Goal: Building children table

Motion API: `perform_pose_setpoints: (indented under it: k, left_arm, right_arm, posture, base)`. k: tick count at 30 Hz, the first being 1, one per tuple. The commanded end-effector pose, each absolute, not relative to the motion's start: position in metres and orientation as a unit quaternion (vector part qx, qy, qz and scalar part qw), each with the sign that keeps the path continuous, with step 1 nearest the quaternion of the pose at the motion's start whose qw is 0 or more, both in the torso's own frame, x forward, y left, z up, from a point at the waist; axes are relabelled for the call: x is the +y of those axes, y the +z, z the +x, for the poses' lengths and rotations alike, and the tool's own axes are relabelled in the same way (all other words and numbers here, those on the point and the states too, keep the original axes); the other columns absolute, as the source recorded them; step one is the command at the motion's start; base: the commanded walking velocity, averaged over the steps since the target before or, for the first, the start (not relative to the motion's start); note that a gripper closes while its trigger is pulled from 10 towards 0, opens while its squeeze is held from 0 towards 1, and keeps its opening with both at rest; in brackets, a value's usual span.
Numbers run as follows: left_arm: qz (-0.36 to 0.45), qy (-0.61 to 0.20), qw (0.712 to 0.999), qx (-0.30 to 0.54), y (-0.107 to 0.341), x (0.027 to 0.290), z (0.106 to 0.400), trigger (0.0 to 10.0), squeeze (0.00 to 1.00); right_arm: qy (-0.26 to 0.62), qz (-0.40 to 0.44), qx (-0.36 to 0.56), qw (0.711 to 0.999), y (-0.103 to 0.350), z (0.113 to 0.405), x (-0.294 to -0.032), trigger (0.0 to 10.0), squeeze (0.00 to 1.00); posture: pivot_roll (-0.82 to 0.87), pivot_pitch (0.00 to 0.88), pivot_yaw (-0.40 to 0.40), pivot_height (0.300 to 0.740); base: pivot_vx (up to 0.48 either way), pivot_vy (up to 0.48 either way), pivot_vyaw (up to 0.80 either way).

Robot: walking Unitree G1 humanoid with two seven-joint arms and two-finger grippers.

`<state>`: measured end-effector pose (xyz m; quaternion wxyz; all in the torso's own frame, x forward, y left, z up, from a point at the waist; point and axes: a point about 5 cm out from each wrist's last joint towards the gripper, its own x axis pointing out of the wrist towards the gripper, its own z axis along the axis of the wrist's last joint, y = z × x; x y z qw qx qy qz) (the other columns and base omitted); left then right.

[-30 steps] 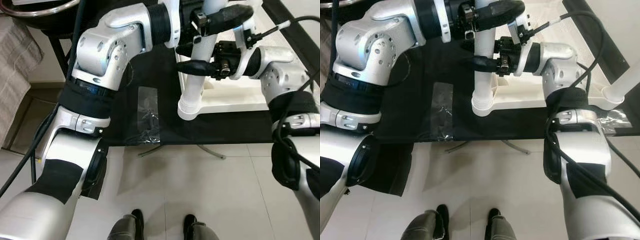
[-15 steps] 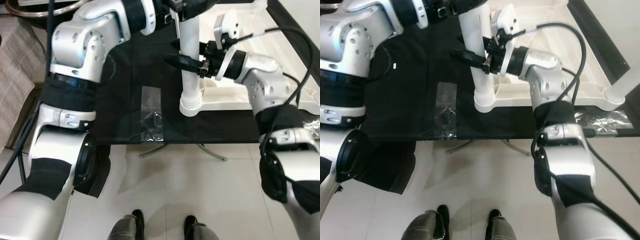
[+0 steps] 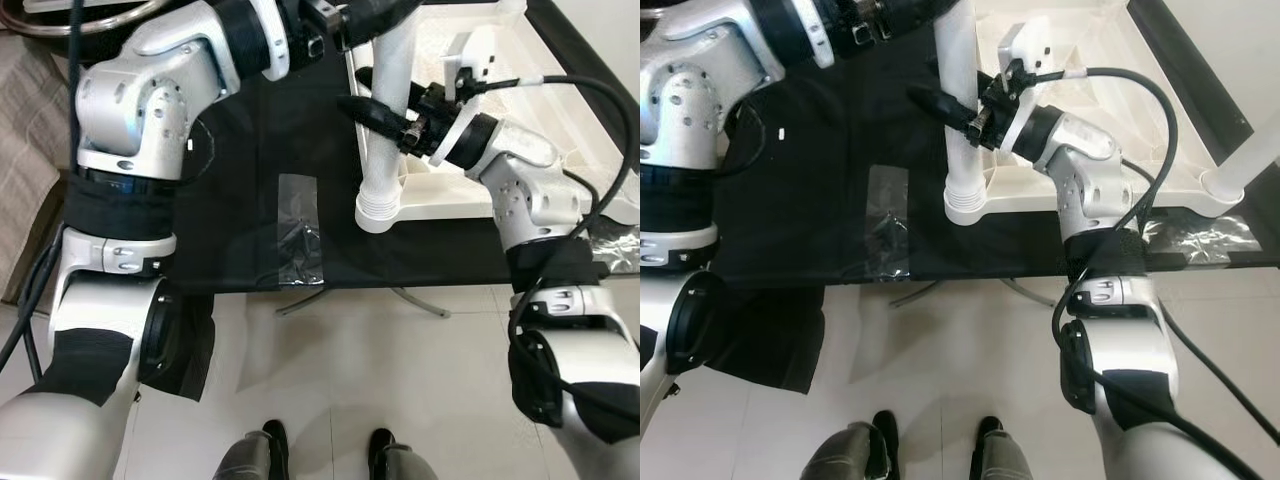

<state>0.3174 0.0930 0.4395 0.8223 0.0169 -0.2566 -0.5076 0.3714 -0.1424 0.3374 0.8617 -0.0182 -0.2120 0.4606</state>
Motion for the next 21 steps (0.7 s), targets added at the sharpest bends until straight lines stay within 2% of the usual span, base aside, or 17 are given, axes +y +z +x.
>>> perform_pose_setpoints:
  k: [1,7,9,12,14,21]
  left_arm:
    - [0.01,-0.511,0.819,-0.262,0.44,0.101,0.312,10.0,0.0]
    - [-0.01,-0.499,0.826,-0.261,0.436,0.115,0.309,10.0,0.0]
    - [-0.031,-0.465,0.849,-0.251,0.423,0.132,0.311,10.0,0.0]
    - [-0.039,-0.452,0.857,-0.246,0.417,0.137,0.312,10.0,0.0]
    - [-0.064,-0.409,0.881,-0.228,0.396,0.151,0.315,10.0,0.0]
    - [-0.102,-0.362,0.904,-0.204,0.37,0.163,0.317,10.0,0.0]
  right_arm:
    - [0.447,0.024,-0.175,0.877,0.316,0.375,-0.146,0.0,0.0]
    - [0.463,0.025,-0.181,0.868,0.313,0.366,-0.142,0.0,0.0]
    - [0.482,0.011,-0.179,0.858,0.303,0.357,-0.135,0.0,0.0]
    - [0.488,0.007,-0.178,0.854,0.299,0.353,-0.133,0.0,0.0]
    - [0.498,0.007,-0.183,0.848,0.296,0.346,-0.129,0.0,0.0]
    - [0.495,0.005,-0.18,0.85,0.294,0.344,-0.128,0.0,0.0]
  posture:
    - [0.12,0.305,0.016,0.74]
    - [0.12,0.306,0.015,0.74]
    - [0.11,0.31,0.013,0.74]
    - [0.11,0.31,0.013,0.74]
    - [0.11,0.312,0.012,0.74]
    - [0.12,0.31,0.01,0.74]
  base:
    - [0.0,0.0,0.0]
    - [0.0,0.0,0.0]
    - [0.0,0.0,0.0]
    - [0.0,0.0,0.0]
    - [0.0,0.0,0.0]
    - [0.0,0.0,0.0]
